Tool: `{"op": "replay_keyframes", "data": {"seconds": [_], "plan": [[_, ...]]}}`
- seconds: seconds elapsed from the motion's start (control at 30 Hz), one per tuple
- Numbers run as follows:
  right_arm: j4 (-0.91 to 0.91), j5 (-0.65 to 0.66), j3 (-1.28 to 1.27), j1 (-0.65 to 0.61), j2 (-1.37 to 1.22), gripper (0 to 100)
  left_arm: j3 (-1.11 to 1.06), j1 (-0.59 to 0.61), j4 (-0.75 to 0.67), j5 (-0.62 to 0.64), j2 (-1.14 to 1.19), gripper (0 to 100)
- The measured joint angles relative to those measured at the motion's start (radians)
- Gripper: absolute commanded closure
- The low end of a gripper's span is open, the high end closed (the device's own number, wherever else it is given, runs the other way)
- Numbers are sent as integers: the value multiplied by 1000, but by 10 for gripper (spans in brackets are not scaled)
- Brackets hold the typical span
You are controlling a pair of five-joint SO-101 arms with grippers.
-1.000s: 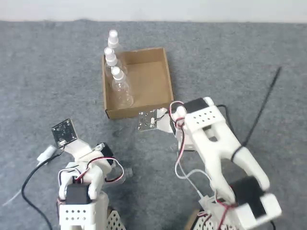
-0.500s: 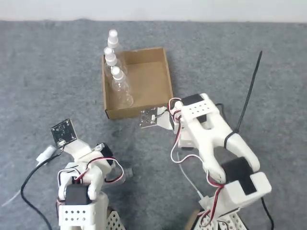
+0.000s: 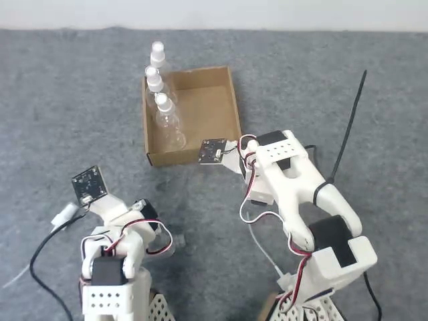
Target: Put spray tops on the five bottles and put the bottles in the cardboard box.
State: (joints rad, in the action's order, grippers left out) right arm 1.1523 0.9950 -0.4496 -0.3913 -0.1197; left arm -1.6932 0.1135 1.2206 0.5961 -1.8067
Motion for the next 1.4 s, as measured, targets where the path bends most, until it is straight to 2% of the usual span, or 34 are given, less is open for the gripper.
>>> {"op": "replay_keyframes", "data": {"seconds": [0.23,0.43,0.63,0.8,1.27,1.4], "plan": [[0,66,0,0,0,723,0,0,0,0,0,976],[0,74,0,3,0,730,0,0,0,0,0,976],[0,75,0,6,0,907,0,0,0,0,0,976],[74,74,51,6,0,925,0,0,0,0,0,976],[241,-180,198,-9,0,926,0,0,0,0,0,976],[244,-302,203,-48,0,924,0,0,0,0,0,976]]}}
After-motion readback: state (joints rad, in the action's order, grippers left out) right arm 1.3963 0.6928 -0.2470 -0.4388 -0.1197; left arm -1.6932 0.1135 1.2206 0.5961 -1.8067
